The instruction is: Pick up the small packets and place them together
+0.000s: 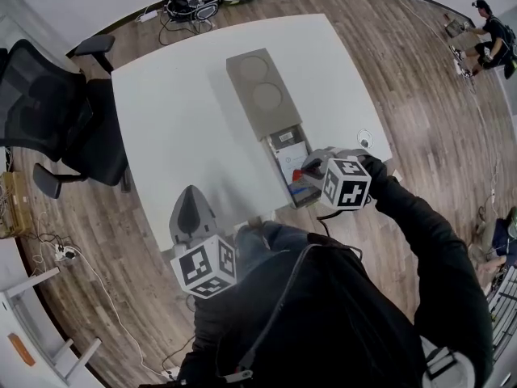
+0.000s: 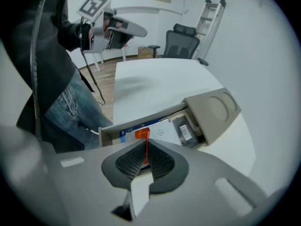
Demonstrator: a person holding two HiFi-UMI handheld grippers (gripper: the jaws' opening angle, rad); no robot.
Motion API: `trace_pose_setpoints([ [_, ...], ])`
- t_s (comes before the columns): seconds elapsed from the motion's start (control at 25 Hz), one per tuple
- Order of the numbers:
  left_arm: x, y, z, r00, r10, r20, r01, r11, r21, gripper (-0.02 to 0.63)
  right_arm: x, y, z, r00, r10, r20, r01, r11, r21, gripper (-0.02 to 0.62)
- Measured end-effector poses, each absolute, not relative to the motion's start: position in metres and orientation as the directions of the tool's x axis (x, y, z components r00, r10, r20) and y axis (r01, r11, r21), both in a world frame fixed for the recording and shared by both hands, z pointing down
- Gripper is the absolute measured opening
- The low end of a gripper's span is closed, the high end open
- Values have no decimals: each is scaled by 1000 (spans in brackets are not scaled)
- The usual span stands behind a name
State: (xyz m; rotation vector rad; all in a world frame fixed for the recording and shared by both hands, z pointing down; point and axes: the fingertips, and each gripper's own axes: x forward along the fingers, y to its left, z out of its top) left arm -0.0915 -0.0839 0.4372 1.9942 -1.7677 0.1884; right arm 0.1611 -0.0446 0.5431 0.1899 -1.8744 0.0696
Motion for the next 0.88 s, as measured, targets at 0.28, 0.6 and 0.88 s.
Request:
trace_pose_setpoints([
  [0.28, -97, -78, 435, 151, -903, 401, -963, -43, 264, -2, 168, -171, 471, -464, -313, 829, -472, 879, 68, 11],
  [0.6, -125, -75, 440, 64, -900, 431, -968, 49, 245, -2, 158, -305, 459, -462, -411, 786, -617, 786, 49, 9],
  [0.88, -134, -75, 434, 30, -892, 451, -967, 89, 240, -2, 145, -360, 481, -434, -377, 819, -705, 708, -47, 9],
])
